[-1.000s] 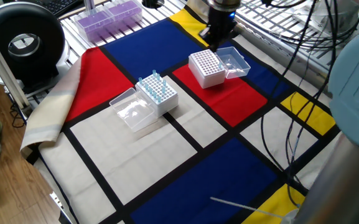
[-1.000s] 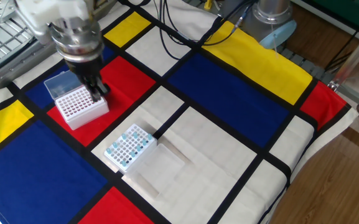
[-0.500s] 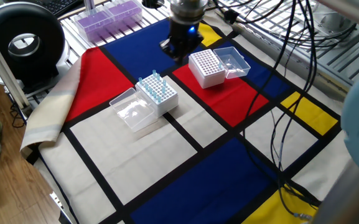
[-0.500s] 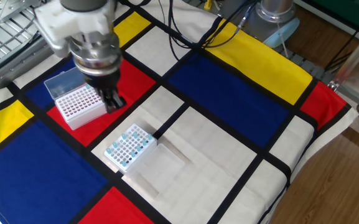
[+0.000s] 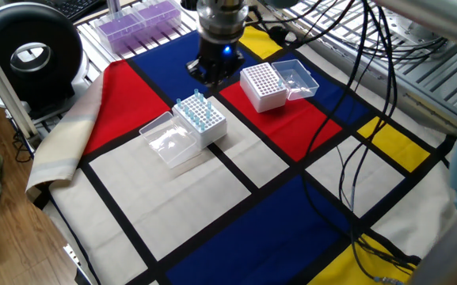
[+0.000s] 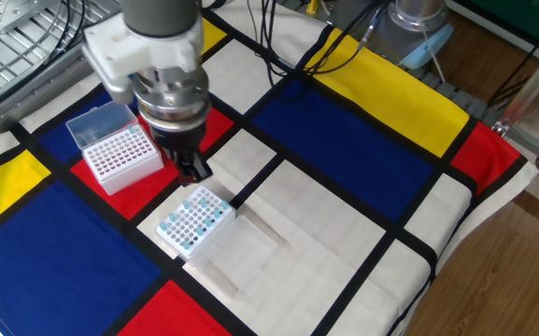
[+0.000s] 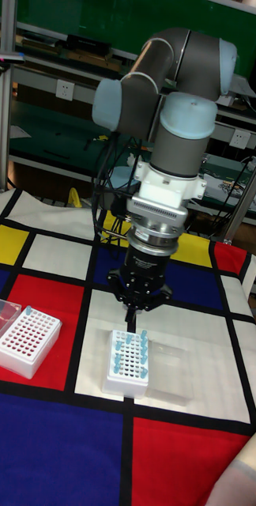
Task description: Transfer all medium pipette tips from one holder to another
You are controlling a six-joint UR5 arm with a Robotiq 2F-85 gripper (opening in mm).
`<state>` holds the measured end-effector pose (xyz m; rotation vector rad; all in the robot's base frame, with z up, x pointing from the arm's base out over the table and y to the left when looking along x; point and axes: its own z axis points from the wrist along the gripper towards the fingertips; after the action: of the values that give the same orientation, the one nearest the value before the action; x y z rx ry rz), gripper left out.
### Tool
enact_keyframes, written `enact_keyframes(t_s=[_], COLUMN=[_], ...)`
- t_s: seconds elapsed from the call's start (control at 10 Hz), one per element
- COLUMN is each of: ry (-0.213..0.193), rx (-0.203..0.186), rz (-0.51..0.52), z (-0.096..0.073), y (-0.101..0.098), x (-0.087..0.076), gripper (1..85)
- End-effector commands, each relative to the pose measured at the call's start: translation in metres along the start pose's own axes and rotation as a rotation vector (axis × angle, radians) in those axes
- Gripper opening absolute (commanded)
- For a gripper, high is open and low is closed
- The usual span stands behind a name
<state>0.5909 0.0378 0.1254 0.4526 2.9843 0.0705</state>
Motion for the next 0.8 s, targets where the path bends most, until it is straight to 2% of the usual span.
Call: enact_keyframes(t_s=[0.0,0.7], ry=[-0.010,-0.015], rx=[-0.031,-0.058], rz=[0.029,0.028], z=[0.001,0.008], y=[0.023,0.041], x=[0.009,0.034], gripper=[12.3,19.0])
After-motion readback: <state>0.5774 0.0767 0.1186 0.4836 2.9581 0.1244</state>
